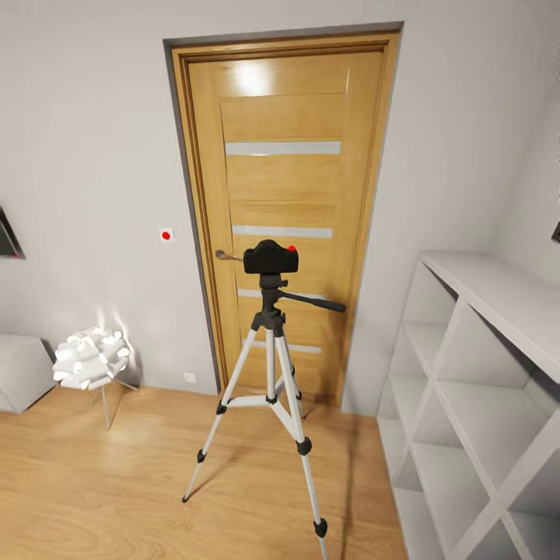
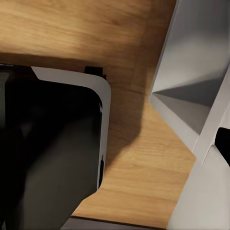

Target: Attach the digital camera to the camera tripod in the bedroom.

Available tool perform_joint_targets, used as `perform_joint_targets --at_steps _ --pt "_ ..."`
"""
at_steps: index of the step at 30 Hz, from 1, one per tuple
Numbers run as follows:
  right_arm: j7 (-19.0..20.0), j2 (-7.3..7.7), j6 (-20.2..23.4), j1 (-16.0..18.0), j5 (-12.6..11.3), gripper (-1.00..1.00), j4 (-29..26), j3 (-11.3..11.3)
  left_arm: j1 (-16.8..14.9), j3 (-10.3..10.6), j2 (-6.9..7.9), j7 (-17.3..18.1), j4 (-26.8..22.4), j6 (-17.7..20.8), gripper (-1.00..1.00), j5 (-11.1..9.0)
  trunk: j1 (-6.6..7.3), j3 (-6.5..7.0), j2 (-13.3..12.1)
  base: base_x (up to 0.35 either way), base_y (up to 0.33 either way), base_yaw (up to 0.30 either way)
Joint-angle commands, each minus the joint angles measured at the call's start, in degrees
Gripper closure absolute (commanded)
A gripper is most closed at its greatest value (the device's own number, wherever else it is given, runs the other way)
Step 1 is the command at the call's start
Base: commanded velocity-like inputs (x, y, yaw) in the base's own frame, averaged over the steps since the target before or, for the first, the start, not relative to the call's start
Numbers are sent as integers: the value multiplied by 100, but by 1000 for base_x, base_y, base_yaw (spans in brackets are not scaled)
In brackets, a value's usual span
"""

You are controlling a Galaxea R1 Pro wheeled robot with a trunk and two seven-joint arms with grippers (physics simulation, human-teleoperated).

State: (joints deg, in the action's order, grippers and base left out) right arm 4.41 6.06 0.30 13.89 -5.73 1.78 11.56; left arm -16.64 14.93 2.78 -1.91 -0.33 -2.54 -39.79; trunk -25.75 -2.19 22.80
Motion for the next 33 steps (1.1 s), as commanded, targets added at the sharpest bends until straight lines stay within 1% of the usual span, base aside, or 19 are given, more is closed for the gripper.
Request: perform_joint_targets --at_steps 1,33 --pt "25 1 -1 8 -60 -100 8 48 -5 46 -2 -20 -3 -9 -100 -31 -4 -3 12 0 0 0" --pt "25 1 -13 8 -69 -100 6 40 -3 45 3 -20 -3 -10 -100 -29 -4 290 12 0 0 0"
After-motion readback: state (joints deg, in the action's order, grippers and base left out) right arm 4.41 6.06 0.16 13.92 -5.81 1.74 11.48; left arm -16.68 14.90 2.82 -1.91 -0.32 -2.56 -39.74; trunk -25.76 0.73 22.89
